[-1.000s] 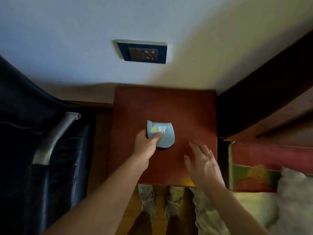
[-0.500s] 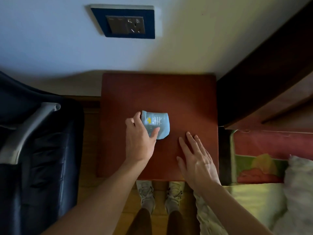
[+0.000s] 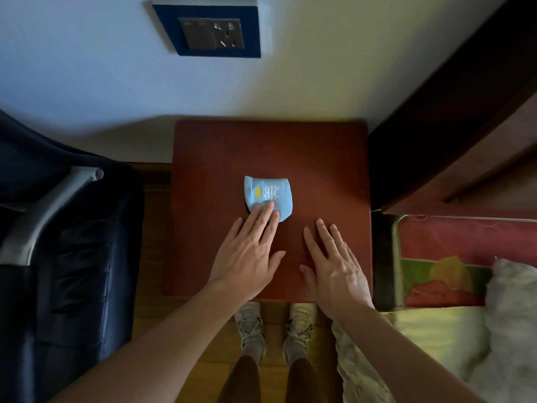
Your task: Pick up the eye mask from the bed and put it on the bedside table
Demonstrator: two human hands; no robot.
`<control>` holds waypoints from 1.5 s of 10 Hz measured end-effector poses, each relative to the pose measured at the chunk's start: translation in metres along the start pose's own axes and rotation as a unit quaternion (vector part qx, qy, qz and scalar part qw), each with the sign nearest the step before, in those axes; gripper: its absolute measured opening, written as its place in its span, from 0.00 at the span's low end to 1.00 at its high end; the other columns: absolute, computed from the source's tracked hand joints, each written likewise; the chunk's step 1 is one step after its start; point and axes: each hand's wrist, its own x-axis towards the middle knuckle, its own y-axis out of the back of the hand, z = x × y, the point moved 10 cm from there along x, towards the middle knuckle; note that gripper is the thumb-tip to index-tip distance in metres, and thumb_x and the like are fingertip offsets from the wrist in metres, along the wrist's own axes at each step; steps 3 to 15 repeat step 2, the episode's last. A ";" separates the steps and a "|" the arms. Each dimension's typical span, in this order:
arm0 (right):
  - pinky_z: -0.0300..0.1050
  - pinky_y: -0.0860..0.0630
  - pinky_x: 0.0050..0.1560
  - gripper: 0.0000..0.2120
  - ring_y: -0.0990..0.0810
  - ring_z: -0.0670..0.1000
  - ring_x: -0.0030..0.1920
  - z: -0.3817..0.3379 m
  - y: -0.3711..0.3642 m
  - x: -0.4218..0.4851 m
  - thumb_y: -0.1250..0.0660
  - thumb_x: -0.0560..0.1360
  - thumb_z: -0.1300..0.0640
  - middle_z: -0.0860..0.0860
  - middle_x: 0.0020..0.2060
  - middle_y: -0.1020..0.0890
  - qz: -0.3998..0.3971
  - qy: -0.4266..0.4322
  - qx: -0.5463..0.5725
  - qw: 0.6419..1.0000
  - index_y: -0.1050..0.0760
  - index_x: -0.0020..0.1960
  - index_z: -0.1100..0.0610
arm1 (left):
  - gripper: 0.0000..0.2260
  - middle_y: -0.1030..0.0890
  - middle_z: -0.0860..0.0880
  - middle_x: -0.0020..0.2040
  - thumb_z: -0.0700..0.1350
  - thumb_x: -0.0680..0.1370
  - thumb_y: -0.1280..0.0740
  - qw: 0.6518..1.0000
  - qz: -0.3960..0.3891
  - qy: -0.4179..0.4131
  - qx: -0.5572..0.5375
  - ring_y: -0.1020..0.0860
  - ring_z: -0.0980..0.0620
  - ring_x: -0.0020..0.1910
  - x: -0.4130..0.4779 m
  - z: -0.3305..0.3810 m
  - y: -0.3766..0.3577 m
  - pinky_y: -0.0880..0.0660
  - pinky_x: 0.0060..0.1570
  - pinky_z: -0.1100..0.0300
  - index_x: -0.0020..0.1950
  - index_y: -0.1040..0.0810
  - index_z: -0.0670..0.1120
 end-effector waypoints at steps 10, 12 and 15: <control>0.52 0.42 0.78 0.34 0.55 0.55 0.82 -0.004 0.009 0.003 0.42 0.82 0.42 0.50 0.83 0.55 -0.086 -0.005 -0.010 0.996 0.53 0.82 0.49 | 0.35 0.58 0.49 0.82 0.62 0.80 0.48 1.000 -0.026 0.012 0.004 0.56 0.52 0.80 0.001 0.003 0.019 0.46 0.77 0.47 0.81 0.54 0.46; 0.52 0.42 0.78 0.34 0.55 0.55 0.82 -0.004 0.009 0.003 0.42 0.82 0.42 0.50 0.83 0.55 -0.086 -0.005 -0.010 0.996 0.53 0.82 0.49 | 0.35 0.58 0.49 0.82 0.62 0.80 0.48 1.000 -0.026 0.012 0.004 0.56 0.52 0.80 0.001 0.003 0.019 0.46 0.77 0.47 0.81 0.54 0.46; 0.52 0.42 0.78 0.34 0.55 0.55 0.82 -0.004 0.009 0.003 0.42 0.82 0.42 0.50 0.83 0.55 -0.086 -0.005 -0.010 0.996 0.53 0.82 0.49 | 0.35 0.58 0.49 0.82 0.62 0.80 0.48 1.000 -0.026 0.012 0.004 0.56 0.52 0.80 0.001 0.003 0.019 0.46 0.77 0.47 0.81 0.54 0.46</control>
